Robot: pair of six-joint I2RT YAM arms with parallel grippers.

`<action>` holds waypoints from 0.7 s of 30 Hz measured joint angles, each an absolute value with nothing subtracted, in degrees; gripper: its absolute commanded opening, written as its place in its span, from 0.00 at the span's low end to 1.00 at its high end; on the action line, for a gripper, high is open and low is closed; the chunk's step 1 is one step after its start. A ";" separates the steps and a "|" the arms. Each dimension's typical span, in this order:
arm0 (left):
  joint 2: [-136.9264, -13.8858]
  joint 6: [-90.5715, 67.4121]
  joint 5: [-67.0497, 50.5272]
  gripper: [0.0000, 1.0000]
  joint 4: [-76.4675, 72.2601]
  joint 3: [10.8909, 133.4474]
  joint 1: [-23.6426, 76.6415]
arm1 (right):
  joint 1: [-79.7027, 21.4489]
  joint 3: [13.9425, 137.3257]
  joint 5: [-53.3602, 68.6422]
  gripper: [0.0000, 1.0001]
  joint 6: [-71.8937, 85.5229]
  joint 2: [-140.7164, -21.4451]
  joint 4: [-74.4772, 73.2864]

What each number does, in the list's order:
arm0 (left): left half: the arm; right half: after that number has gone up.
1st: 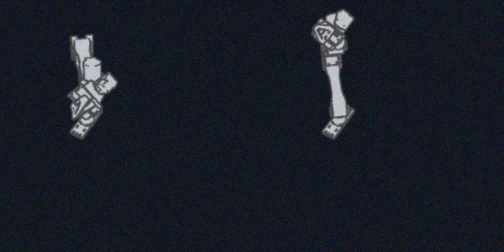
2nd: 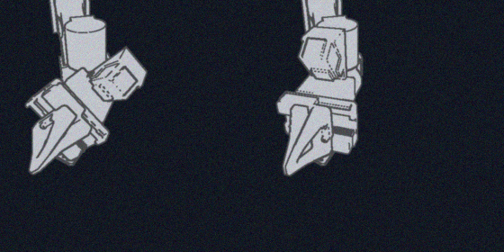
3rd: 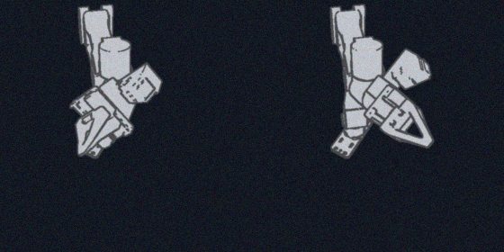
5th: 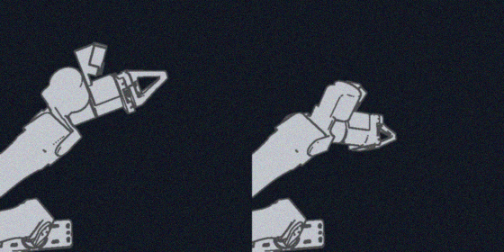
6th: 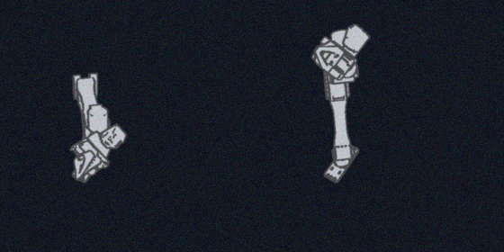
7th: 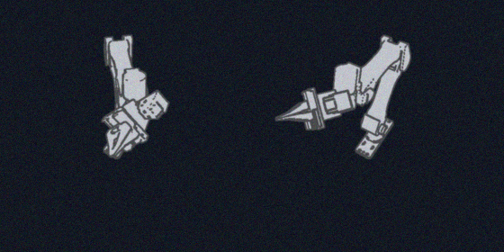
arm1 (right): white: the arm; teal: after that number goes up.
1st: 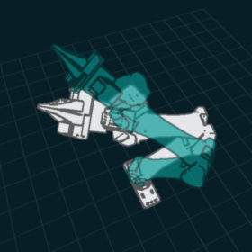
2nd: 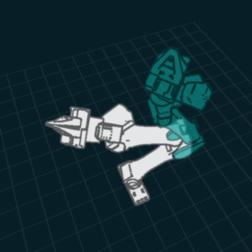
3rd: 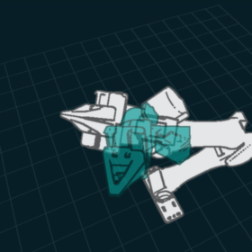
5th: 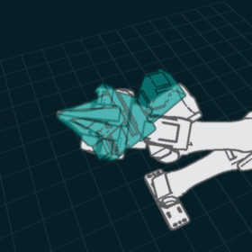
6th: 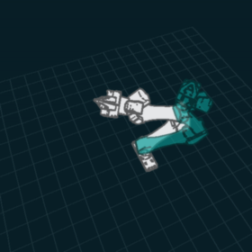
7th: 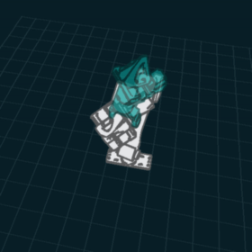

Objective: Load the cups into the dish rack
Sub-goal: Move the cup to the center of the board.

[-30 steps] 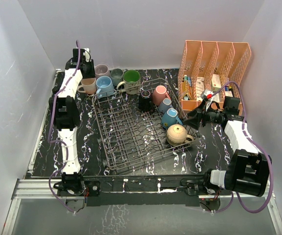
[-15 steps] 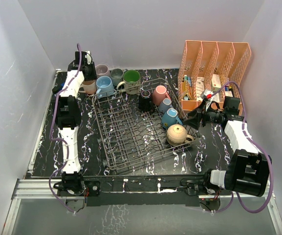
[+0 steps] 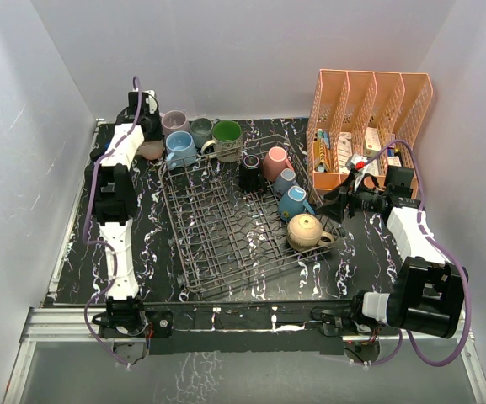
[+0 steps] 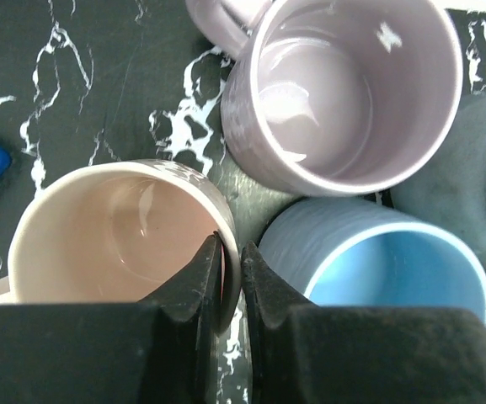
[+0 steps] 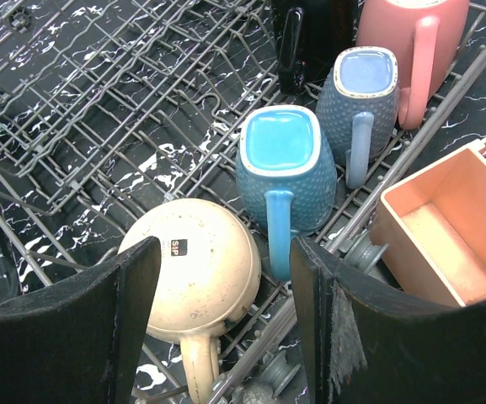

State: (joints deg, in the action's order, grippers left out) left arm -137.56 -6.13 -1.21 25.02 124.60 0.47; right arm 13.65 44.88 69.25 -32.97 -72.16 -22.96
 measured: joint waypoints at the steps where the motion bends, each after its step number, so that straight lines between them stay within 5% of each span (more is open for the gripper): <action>1: -136.33 -6.09 -1.02 0.00 24.43 122.74 0.40 | 13.65 44.88 69.12 0.64 -32.97 -72.16 -22.96; 21: -95.96 -16.45 4.40 0.00 20.29 72.55 -2.13 | 13.65 44.88 69.56 0.64 -32.97 -71.00 -22.94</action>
